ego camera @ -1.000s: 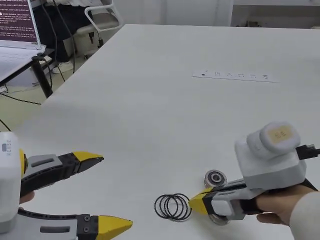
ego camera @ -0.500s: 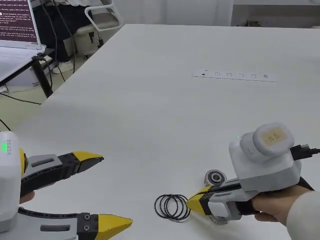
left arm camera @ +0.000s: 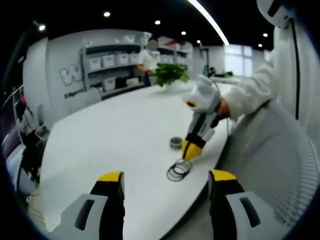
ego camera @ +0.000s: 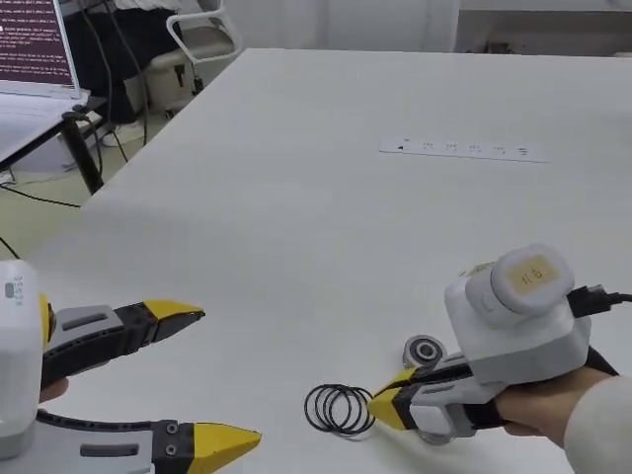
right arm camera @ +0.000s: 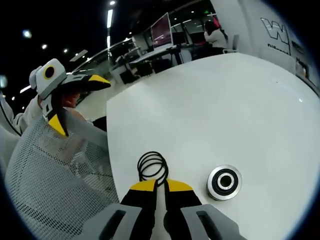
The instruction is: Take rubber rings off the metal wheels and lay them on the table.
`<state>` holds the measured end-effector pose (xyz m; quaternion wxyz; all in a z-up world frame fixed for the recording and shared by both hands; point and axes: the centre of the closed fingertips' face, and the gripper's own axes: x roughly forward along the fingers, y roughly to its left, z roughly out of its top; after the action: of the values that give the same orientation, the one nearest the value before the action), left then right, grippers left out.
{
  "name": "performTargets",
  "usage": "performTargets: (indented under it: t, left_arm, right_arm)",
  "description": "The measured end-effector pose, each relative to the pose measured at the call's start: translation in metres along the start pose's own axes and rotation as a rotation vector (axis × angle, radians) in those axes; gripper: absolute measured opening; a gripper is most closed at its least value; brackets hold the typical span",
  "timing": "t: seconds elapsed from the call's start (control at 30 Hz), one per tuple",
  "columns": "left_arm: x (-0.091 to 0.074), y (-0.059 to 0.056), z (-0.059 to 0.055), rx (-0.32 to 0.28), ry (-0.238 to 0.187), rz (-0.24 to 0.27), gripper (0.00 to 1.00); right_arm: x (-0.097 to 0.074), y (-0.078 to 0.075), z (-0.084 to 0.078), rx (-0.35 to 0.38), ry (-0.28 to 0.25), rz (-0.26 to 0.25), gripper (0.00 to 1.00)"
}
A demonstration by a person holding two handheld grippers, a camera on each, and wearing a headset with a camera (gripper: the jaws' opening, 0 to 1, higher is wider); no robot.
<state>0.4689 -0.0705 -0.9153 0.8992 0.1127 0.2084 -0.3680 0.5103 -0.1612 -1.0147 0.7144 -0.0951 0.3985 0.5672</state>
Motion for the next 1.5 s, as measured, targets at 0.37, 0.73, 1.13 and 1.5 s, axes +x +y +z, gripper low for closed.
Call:
performTargets:
  t: [0.37,0.73,1.13,1.5]
  left_arm:
    - [-0.001,0.0,0.001,0.008,-0.007,0.004,0.69]
    - [-0.001,0.001,0.002,0.012,-0.008,0.006,0.69]
    - [-0.001,-0.001,0.001,0.009,-0.003,-0.002,0.71]
    - [0.0,-0.001,0.002,0.016,0.007,-0.014,0.75]
  right_arm:
    - [-0.003,0.006,-0.005,-0.037,0.043,-0.005,0.03]
    - [-0.004,0.007,-0.006,-0.061,0.056,-0.012,0.08]
    - [-0.017,0.002,0.011,-0.05,-0.017,-0.031,0.16]
    - [-0.041,0.015,0.045,-0.1,-0.129,-0.047,0.3]
